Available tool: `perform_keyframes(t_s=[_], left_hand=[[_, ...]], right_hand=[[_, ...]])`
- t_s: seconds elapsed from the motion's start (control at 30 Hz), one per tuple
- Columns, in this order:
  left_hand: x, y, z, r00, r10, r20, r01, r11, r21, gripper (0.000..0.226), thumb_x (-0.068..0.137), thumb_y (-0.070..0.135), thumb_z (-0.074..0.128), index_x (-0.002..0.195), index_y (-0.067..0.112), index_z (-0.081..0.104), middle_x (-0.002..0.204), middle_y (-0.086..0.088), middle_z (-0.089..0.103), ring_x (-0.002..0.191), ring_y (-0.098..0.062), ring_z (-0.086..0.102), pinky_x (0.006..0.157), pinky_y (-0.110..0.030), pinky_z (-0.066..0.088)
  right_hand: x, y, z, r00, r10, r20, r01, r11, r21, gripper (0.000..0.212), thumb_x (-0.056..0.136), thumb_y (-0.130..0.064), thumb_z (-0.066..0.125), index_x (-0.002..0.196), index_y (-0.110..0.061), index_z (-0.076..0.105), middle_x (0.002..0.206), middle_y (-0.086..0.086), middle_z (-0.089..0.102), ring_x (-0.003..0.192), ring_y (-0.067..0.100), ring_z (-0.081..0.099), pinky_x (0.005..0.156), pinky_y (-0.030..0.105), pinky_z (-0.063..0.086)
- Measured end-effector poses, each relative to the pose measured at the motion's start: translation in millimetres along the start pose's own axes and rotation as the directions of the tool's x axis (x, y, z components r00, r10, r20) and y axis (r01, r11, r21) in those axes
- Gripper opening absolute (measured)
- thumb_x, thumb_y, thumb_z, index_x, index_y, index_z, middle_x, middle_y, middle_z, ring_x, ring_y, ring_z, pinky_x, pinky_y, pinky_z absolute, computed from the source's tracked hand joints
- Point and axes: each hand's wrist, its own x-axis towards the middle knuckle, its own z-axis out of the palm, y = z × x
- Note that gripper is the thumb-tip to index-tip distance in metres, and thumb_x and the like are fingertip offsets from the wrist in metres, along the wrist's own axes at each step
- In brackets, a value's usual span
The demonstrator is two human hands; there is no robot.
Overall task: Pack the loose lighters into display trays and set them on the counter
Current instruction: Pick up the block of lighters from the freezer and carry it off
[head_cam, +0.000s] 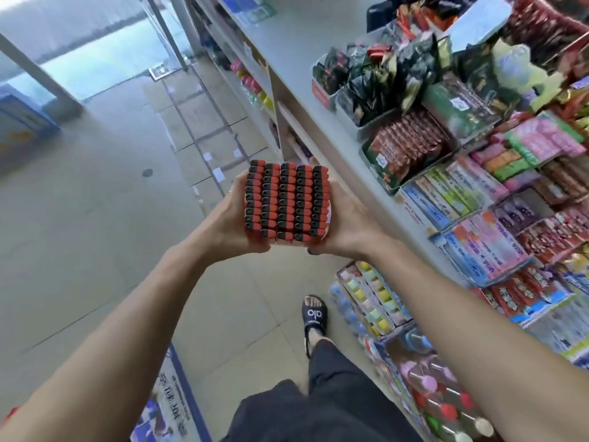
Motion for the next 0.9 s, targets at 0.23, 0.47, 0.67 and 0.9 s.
perform_keyframes(t_s=[0.23,0.47,0.67,0.9], left_hand=[[90.7,-43.6,-56.3,0.999,0.012,0.031,-0.012,1.0,-0.001,0.109,0.065,-0.001,0.084,0.145,0.034,0.019,0.105,0.005,0.054,0.087,-0.011,0.063,0.071,-0.019,0.052],[192.5,-98.3,-128.5,0.987,0.065,0.146,-0.063,0.998,-0.019,0.114,0.067,0.013,0.087,0.153,0.023,0.013,0.119,0.005,0.054,0.101,-0.016,0.064,0.083,-0.032,0.057],[286.0,-157.5,-193.7,0.956,0.153,0.249,-0.163,0.986,0.018,0.12,0.064,0.005,0.09,0.156,0.012,0.014,0.128,0.006,0.051,0.117,-0.006,0.056,0.098,-0.022,0.048],[391.7,-194.4,-251.5,0.888,0.232,0.398,-0.269,0.962,0.04,0.123,0.064,0.011,0.09,0.157,0.012,0.009,0.143,0.0,0.042,0.135,-0.012,0.044,0.114,-0.03,0.04]], right_hand=[[114.3,-4.1,-5.5,1.0,0.017,0.012,-0.017,1.0,-0.011,0.116,0.045,-0.037,0.09,0.143,-0.039,0.029,0.106,-0.024,0.051,0.108,0.023,0.062,0.085,0.037,0.054],[227.4,-22.0,-9.6,0.995,0.088,-0.048,-0.086,0.995,0.041,0.124,0.044,-0.036,0.088,0.15,-0.039,0.025,0.124,-0.017,0.056,0.112,0.018,0.061,0.088,0.036,0.054],[325.5,-37.1,7.2,0.97,0.187,-0.154,-0.172,0.98,0.103,0.12,0.043,-0.036,0.089,0.148,-0.037,0.031,0.132,-0.013,0.058,0.118,0.017,0.06,0.091,0.032,0.051],[416.2,-46.9,15.5,0.919,0.317,-0.235,-0.274,0.941,0.198,0.128,0.043,-0.048,0.086,0.154,-0.039,0.022,0.139,-0.014,0.055,0.123,0.018,0.06,0.097,0.042,0.053]])
